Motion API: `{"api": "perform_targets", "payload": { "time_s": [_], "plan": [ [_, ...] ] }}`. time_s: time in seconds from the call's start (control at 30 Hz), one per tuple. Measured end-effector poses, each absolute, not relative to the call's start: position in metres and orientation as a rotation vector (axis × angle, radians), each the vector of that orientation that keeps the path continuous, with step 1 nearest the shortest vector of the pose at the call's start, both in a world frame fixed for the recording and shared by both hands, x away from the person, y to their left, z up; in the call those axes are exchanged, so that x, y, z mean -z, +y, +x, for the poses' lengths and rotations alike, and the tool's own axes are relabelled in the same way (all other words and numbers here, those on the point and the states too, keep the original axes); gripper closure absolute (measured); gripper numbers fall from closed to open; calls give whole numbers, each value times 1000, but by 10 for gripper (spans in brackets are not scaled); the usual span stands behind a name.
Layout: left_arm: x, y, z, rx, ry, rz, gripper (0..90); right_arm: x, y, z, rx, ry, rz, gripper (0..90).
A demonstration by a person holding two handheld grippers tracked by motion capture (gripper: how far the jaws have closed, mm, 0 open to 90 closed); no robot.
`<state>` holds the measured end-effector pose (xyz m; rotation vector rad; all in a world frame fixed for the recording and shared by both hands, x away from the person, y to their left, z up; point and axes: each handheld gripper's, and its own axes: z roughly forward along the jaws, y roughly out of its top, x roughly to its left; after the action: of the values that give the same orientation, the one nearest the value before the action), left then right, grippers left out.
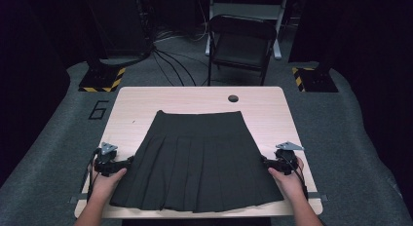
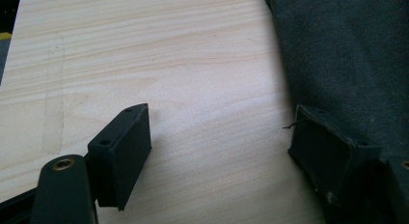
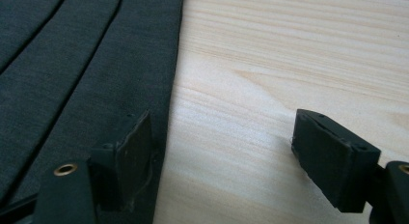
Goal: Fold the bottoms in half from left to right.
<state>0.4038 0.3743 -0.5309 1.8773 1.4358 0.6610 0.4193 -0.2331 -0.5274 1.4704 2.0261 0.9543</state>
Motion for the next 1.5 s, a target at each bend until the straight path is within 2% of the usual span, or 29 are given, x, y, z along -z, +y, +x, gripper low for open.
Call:
{"api": "perform_targets", "payload": {
  "time_s": [0.87, 1.1, 1.5],
  "plan": [
    [530, 374, 402, -662, 1441, 1869, 260, 527, -233, 420, -958, 2032, 1466, 214],
    [526, 369, 401, -635, 1429, 1894, 370, 527, -233, 421, -962, 2031, 1465, 215],
    [514, 351, 403, -571, 1406, 1871, 428, 527, -233, 421, -964, 2032, 1468, 219]
  ]
}}
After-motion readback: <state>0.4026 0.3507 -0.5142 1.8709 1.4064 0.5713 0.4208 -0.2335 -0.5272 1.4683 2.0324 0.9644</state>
